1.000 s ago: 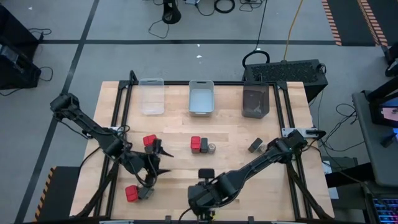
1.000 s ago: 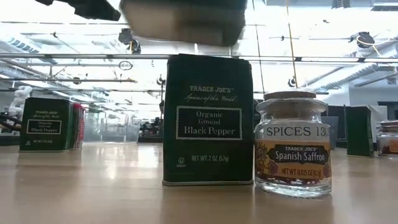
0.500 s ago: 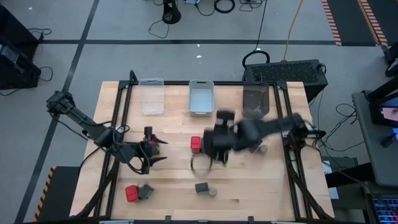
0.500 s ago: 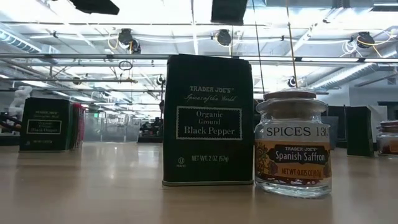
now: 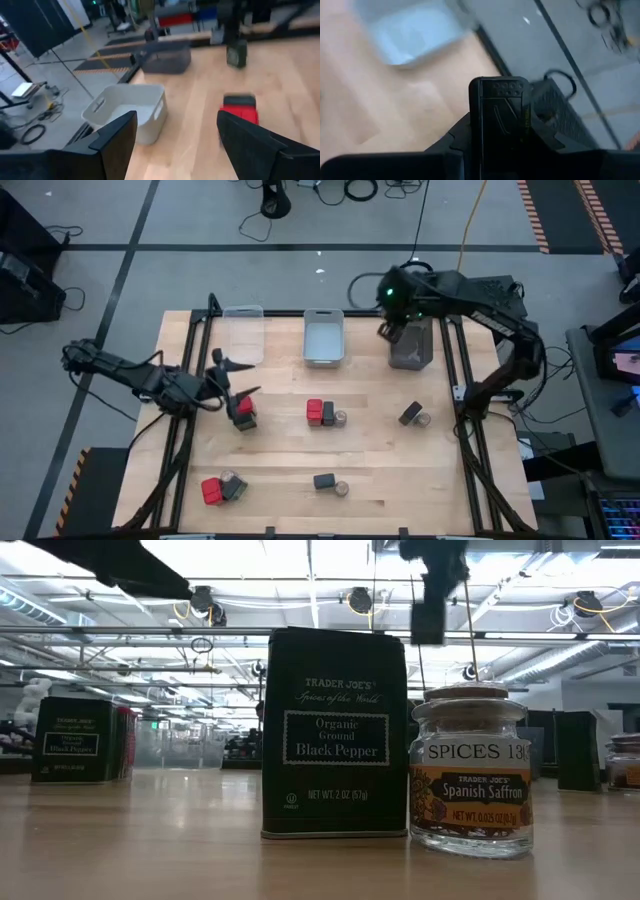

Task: Sort spices by type
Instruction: Put the green seasoning can into the black bin

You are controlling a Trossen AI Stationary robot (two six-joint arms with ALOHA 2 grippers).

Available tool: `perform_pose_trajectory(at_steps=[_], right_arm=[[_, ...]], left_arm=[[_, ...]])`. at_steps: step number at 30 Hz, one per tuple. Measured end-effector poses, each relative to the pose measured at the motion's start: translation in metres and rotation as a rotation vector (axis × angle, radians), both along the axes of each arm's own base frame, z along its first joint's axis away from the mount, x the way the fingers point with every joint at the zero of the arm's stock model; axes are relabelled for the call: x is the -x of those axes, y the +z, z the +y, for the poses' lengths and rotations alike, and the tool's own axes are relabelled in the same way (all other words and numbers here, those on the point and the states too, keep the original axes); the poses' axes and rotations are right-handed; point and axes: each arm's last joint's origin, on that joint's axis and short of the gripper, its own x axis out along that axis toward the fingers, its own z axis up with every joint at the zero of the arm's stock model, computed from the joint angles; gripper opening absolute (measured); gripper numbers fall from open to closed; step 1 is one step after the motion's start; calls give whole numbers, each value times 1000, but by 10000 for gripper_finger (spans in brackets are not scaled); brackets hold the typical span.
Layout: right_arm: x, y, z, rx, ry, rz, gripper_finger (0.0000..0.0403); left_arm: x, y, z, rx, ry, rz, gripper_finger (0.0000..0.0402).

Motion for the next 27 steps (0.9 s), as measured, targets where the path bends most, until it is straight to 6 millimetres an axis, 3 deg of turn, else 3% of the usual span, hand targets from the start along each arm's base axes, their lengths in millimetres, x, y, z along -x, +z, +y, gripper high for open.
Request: perform_pose_trajectory(at_steps=[10, 14, 18, 20, 27], right_arm=[[61, -95, -83, -212, -403, 20, 105], [73, -115, -110, -270, -498, -17, 105], [78, -128, -124, -313, -555, -9, 105], [79, -135, -129, -330, -538, 28, 105], [71, -153, -135, -335, -187, 203, 105]], left_arm=[[1, 1, 15, 50, -20, -65, 281], [1, 1, 18, 42, -24, -59, 281], [1, 1, 20, 20, -16, -51, 281], [1, 1, 21, 10, -16, -44, 281], [0, 0, 24, -10, -19, -34, 281]])
